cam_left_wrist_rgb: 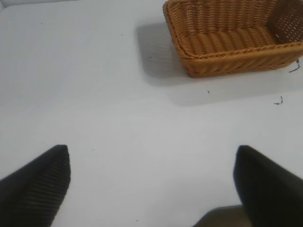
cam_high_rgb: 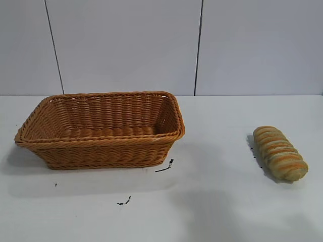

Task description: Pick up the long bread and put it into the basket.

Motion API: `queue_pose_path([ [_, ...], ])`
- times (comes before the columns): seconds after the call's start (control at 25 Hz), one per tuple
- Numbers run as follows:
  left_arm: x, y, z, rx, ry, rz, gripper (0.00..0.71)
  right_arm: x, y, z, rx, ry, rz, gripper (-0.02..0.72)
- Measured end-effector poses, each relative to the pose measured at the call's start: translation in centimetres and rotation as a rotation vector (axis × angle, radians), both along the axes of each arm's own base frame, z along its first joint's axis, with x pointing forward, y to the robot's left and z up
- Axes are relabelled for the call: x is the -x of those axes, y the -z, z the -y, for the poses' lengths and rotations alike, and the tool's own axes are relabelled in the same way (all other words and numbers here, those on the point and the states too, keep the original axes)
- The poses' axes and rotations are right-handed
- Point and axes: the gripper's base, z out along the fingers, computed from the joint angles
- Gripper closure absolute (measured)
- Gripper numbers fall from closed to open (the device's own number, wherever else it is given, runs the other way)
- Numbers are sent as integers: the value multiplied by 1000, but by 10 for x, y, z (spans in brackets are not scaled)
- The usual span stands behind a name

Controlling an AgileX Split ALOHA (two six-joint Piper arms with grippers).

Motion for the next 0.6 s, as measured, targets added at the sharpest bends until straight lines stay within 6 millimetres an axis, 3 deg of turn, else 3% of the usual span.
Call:
queue_pose_path([
  [0.32, 0, 0, 0, 0, 0, 0, 14, -101, 37, -25, 8, -83, -55, 13],
  [0.6, 0, 0, 0, 0, 0, 0, 14, -145, 90, -48, 8, -118, -134, 13],
])
